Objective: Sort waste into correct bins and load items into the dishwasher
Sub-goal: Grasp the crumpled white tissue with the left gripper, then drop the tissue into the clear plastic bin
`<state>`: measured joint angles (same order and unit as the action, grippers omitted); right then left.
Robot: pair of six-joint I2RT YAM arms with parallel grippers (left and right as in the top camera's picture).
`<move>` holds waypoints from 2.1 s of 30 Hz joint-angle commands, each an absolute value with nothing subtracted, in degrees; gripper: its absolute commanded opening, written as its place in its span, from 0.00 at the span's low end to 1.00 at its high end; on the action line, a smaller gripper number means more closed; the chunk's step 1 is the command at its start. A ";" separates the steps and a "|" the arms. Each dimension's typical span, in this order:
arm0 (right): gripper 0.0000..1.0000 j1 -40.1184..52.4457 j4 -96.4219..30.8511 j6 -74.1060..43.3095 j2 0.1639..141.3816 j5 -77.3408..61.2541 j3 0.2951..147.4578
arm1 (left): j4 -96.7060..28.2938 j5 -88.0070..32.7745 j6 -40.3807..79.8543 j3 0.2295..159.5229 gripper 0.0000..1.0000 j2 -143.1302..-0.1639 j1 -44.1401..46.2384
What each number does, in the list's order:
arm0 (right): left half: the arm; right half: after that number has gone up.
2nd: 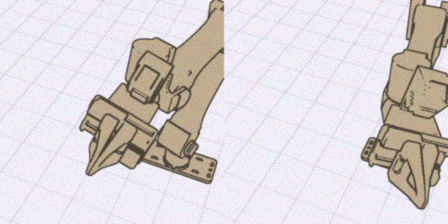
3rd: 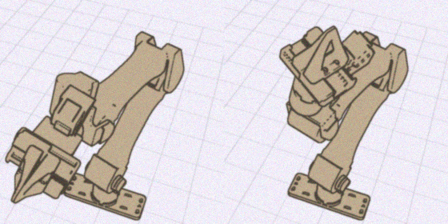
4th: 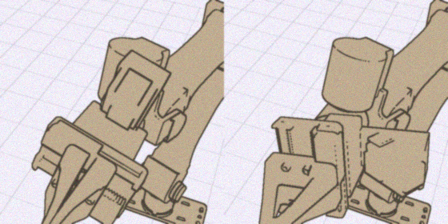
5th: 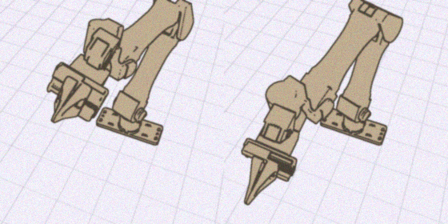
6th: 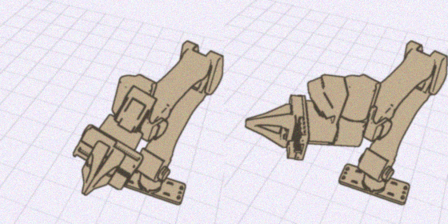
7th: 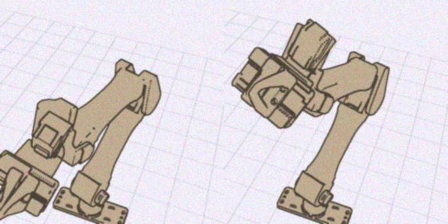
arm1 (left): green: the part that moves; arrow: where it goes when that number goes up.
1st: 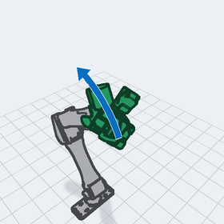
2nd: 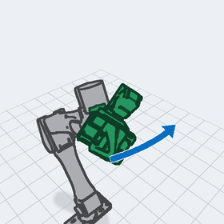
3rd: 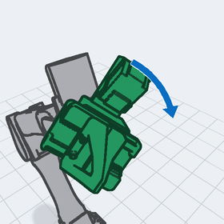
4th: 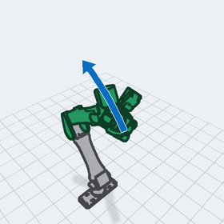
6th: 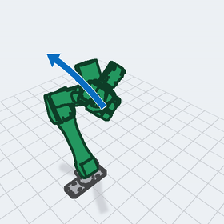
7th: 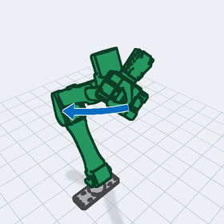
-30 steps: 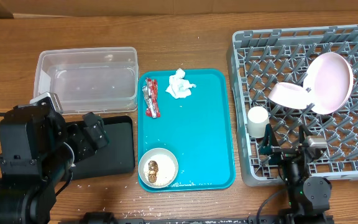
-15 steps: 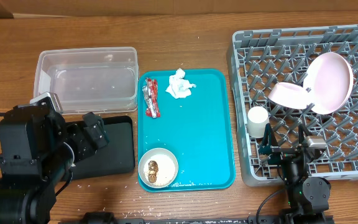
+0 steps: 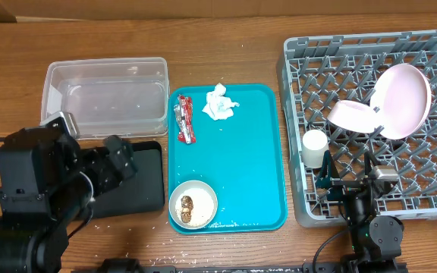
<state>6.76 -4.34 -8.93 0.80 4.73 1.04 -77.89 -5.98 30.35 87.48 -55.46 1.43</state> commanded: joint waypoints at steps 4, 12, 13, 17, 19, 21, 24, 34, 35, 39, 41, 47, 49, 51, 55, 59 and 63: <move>1.00 6.57 -4.14 -8.73 0.16 5.02 0.47 | -73.32 -13.41 30.24 88.18 0.96 -62.74 7.03; 1.00 6.57 -4.14 -8.73 0.16 5.02 0.47 | -63.70 -9.91 22.24 88.20 0.99 -88.62 23.24; 1.00 6.57 -4.14 -8.73 0.16 5.02 0.47 | -61.63 -9.89 21.63 88.23 1.00 -91.50 23.81; 1.00 6.57 -4.14 -8.73 0.16 5.02 0.47 | -51.37 -9.58 21.50 88.23 0.79 -100.86 23.97; 1.00 6.57 -4.14 -8.73 0.16 5.02 0.47 | -46.59 -5.93 23.49 88.23 0.79 -104.71 23.99; 1.00 6.57 -4.14 -8.73 0.16 5.02 0.47 | -42.83 -1.67 24.71 88.23 0.79 -108.44 23.99; 1.00 6.57 -4.14 -8.73 0.16 5.02 0.47 | -38.57 -0.69 24.88 88.23 0.81 -114.37 24.27; 1.00 6.57 -4.14 -8.73 0.16 5.02 0.47 | -31.14 0.21 25.12 88.25 0.70 -124.42 24.45; 1.00 6.57 -4.14 -8.73 0.16 5.02 0.47 | -30.83 0.25 25.41 88.25 0.59 -124.62 24.45; 1.00 6.57 -4.14 -8.73 0.16 5.02 0.47 | -31.73 -0.80 25.32 89.43 0.04 -123.85 24.34; 1.00 6.57 -4.14 -8.73 0.16 5.02 0.47 | -34.81 -1.48 25.32 91.24 0.04 -122.13 24.05; 1.00 6.57 -4.14 -8.73 0.16 5.02 0.47 | -51.59 2.79 28.82 97.12 0.04 -110.54 21.30; 1.00 6.57 -4.14 -8.71 0.16 5.02 0.47 | -54.33 6.79 28.77 97.14 0.04 -106.45 19.81; 1.00 6.57 -4.14 -8.73 0.16 5.02 0.47 | -56.60 11.81 28.80 97.14 0.04 -103.63 18.35; 1.00 6.57 -4.14 -8.71 0.16 5.02 0.47 | -59.24 19.00 28.73 97.08 0.04 -102.32 14.48; 1.00 6.57 -4.14 -8.73 0.16 5.02 0.47 | -57.14 19.22 26.33 96.77 0.69 -105.27 10.74; 1.00 6.57 -4.14 -8.73 0.16 5.02 0.47 | -57.87 13.34 22.46 98.17 0.52 -105.14 9.28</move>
<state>6.79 -4.36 -8.97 0.80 4.73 1.04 -57.21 15.81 25.80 97.38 -104.97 9.54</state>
